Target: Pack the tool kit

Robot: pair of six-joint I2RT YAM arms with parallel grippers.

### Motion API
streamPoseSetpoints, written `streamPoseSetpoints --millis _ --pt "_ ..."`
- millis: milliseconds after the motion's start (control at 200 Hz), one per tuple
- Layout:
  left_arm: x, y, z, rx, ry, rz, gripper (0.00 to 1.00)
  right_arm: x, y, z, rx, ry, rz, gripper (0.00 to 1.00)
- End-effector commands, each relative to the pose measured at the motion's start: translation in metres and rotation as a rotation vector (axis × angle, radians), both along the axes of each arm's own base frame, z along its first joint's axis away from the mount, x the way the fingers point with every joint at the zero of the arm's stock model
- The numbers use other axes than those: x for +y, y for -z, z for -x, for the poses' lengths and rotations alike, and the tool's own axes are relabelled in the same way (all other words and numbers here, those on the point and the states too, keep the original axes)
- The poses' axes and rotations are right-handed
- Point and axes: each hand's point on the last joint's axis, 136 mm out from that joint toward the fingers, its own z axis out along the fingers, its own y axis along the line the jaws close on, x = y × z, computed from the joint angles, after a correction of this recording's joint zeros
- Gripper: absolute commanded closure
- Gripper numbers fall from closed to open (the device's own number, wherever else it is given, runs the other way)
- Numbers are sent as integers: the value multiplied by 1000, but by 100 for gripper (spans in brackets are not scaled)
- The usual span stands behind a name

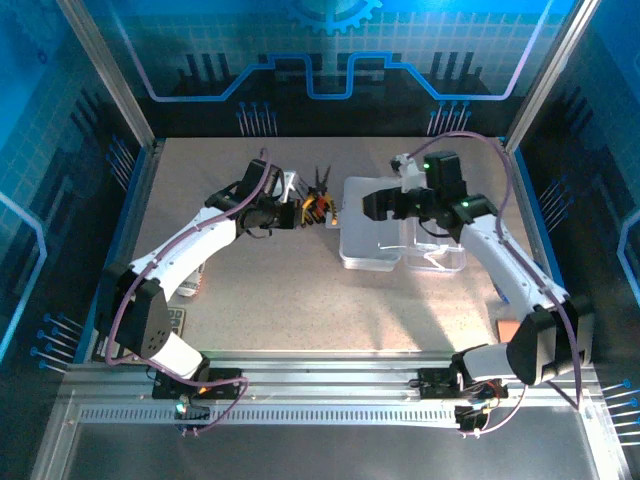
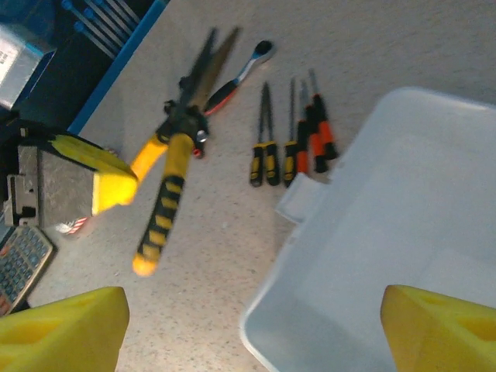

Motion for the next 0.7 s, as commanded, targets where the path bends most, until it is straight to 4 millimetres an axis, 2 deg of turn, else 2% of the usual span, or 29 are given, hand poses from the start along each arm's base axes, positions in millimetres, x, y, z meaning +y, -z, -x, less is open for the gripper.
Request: streamPoseSetpoints --millis 0,115,310,555,695 --pt "-29 -54 -5 -123 96 154 100 29 -1 -5 17 -48 -60 19" --pt "-38 -60 -6 -130 109 168 100 46 8 -6 37 -68 -90 21" --pt "-47 -59 -7 -126 124 179 100 64 10 -5 42 -93 -137 25" --pt "-50 -56 -9 -122 124 182 100 73 6 -4 28 -105 -183 26" --pt "-52 -59 -10 -127 128 195 100 80 8 -6 39 -112 -198 32"
